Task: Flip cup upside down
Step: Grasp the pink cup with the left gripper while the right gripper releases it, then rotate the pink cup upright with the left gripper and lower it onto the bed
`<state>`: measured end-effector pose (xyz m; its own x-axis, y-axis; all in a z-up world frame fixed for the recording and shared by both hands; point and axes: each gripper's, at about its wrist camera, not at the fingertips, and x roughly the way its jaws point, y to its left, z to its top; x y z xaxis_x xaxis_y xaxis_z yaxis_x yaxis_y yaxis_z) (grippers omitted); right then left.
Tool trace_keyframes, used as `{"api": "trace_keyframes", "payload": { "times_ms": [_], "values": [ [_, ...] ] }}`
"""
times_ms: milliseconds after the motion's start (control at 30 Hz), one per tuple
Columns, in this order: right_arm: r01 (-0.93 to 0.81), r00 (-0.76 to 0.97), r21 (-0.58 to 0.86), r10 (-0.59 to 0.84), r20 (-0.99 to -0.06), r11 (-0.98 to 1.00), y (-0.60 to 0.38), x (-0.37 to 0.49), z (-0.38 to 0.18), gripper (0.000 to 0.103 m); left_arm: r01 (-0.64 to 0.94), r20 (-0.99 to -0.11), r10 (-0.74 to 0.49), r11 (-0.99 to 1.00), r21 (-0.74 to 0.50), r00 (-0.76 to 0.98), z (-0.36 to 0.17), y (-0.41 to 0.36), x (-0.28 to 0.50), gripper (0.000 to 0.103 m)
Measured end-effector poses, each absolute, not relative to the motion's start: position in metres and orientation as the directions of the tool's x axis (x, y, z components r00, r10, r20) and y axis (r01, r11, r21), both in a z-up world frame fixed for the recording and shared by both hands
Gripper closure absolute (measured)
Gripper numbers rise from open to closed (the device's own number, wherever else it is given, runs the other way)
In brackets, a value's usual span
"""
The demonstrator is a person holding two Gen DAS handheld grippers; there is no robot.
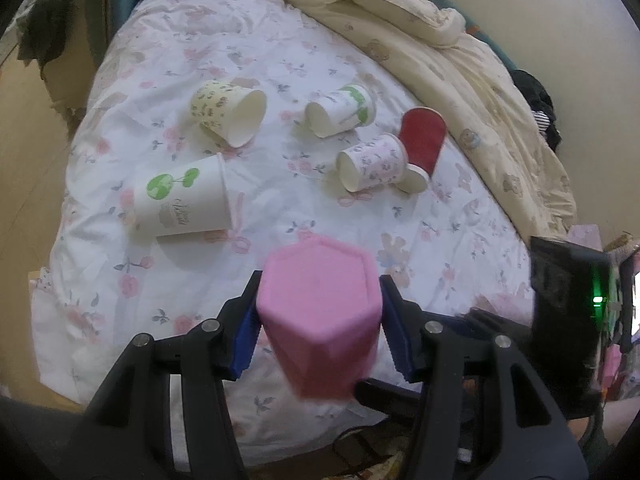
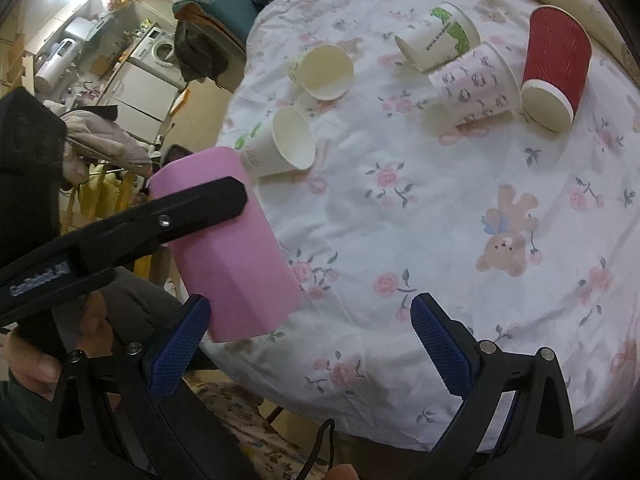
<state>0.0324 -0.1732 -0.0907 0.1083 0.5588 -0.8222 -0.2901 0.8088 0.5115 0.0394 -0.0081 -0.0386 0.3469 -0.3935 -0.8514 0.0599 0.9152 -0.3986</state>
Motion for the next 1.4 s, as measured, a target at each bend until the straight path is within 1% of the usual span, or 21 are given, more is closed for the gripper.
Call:
{"api": "trace_keyframes", "payload": {
  "times_ms": [100,300,367,433,533,700,833,867,1033,1233,1300,1400],
  "values": [
    [-0.286,0.117,0.467,0.514,-0.850,0.837,-0.173,0.033,-0.095,0.001,0.087,-0.853,-0.381,0.923,-0.376,0.356,-0.035,-0.014,0.036,0.053],
    [-0.233,0.148,0.441,0.480,-0.865,0.867,-0.186,0.038,-0.097,0.001,0.098,-0.852,-0.381,0.923,-0.372,0.360,-0.033,-0.015,0.036,0.053],
    [-0.222,0.146,0.457,0.492,-0.858,0.861,-0.189,0.040,-0.097,0.001,0.091,-0.857,-0.363,0.930,-0.355,0.366,-0.032,-0.013,0.036,0.053],
    [-0.223,0.161,0.457,0.495,-0.854,0.861,-0.192,0.040,-0.093,0.001,0.083,-0.867,-0.321,0.946,-0.314,0.381,-0.032,-0.011,0.036,0.053],
    [-0.198,0.238,0.419,0.458,-0.856,0.886,-0.208,0.040,-0.081,0.001,0.067,-0.882,-0.270,0.962,-0.265,0.385,-0.032,-0.009,0.040,0.053],
    [-0.075,0.402,0.382,0.379,-0.834,0.921,-0.252,0.041,-0.058,0.001,0.071,-0.901,-0.202,0.979,-0.189,0.383,-0.032,-0.022,0.055,0.053],
    [-0.002,0.466,0.332,0.295,-0.834,0.943,-0.273,0.041,-0.048,0.000,0.093,-0.905,-0.124,0.991,-0.094,0.408,-0.033,-0.047,0.080,0.053],
    [0.004,0.469,0.329,0.289,-0.835,0.944,-0.276,0.042,-0.047,0.000,0.099,-0.907,-0.098,0.993,-0.063,0.410,-0.036,-0.056,0.087,0.053],
    [0.007,0.468,0.323,0.283,-0.837,0.946,-0.284,0.042,-0.046,0.000,0.125,-0.923,-0.038,0.992,0.011,0.383,-0.056,-0.093,0.123,0.053],
    [0.016,0.469,0.351,0.303,-0.830,0.936,-0.292,0.042,-0.046,0.000,0.125,-0.940,0.031,0.989,0.078,0.340,-0.086,-0.112,0.145,0.053],
    [0.019,0.468,0.361,0.311,-0.827,0.932,-0.294,0.042,-0.045,0.000,0.120,-0.947,0.040,0.989,0.082,0.317,-0.096,-0.113,0.148,0.053],
    [0.019,0.464,0.376,0.325,-0.824,0.926,-0.295,0.042,-0.045,0.000,0.122,-0.942,0.048,0.988,0.094,0.331,-0.100,-0.116,0.147,0.053]
  ]
}}
